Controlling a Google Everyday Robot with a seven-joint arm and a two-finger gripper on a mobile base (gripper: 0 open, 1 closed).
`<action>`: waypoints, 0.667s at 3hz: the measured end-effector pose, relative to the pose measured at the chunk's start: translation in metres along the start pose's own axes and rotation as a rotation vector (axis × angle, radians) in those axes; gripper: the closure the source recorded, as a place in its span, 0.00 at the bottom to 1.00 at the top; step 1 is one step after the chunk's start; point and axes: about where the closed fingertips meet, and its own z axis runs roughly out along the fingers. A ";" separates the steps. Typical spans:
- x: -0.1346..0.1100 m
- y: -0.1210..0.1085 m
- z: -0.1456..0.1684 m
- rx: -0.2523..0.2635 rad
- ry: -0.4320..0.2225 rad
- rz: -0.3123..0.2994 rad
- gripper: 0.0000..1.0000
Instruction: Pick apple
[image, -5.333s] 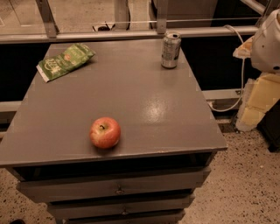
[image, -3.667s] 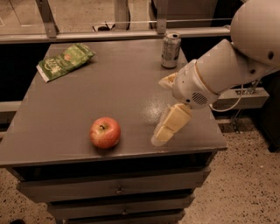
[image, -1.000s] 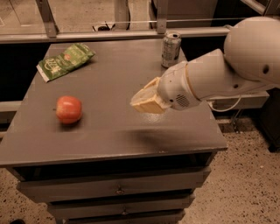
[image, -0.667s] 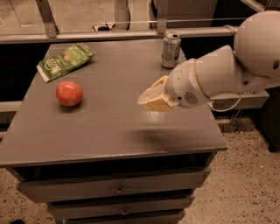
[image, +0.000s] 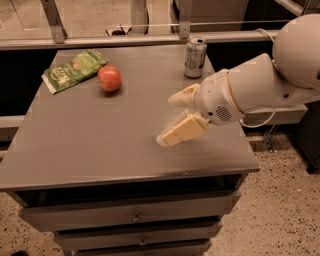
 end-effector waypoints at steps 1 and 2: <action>-0.001 -0.003 0.000 0.000 -0.010 -0.005 0.00; -0.001 -0.006 0.000 0.004 -0.017 -0.001 0.00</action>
Offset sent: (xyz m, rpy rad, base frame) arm 0.0153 -0.0081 -0.0012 0.0357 -0.0077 -0.0212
